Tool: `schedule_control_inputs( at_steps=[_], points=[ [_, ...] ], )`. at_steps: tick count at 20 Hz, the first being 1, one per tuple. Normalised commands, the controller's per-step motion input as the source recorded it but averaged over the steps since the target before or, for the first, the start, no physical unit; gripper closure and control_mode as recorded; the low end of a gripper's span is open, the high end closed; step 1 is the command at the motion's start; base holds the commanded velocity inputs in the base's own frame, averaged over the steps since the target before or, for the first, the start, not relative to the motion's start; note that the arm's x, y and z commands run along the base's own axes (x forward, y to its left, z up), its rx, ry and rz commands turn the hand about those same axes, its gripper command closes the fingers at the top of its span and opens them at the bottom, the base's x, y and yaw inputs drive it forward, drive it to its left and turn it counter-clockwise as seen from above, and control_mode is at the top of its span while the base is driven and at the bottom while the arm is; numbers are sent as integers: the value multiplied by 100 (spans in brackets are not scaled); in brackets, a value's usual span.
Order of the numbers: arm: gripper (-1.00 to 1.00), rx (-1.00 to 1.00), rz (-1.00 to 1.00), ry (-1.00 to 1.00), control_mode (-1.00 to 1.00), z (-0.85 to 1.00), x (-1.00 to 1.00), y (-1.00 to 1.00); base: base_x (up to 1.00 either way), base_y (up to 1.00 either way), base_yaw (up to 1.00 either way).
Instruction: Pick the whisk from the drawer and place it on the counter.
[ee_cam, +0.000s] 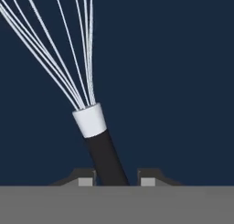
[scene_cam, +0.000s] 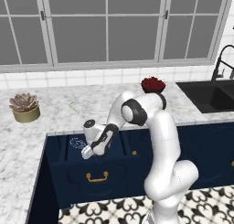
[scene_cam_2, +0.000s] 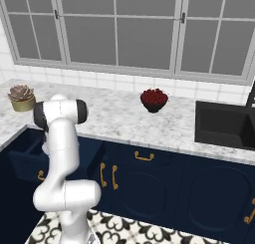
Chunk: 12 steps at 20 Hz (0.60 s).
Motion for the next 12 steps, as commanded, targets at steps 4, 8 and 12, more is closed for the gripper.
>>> schedule_control_inputs(
  at_steps=[4, 8, 12],
  points=[
    [100, 0, 47, -10, -100, 76, -21, -11, 0, 0, 0],
    [100, 0, 31, -1, -100, 100, -4, -11, 0, 0, 0],
    [100, 0, 16, 0, -100, 100, 0, -14, 0, 0, 0]
  ],
)
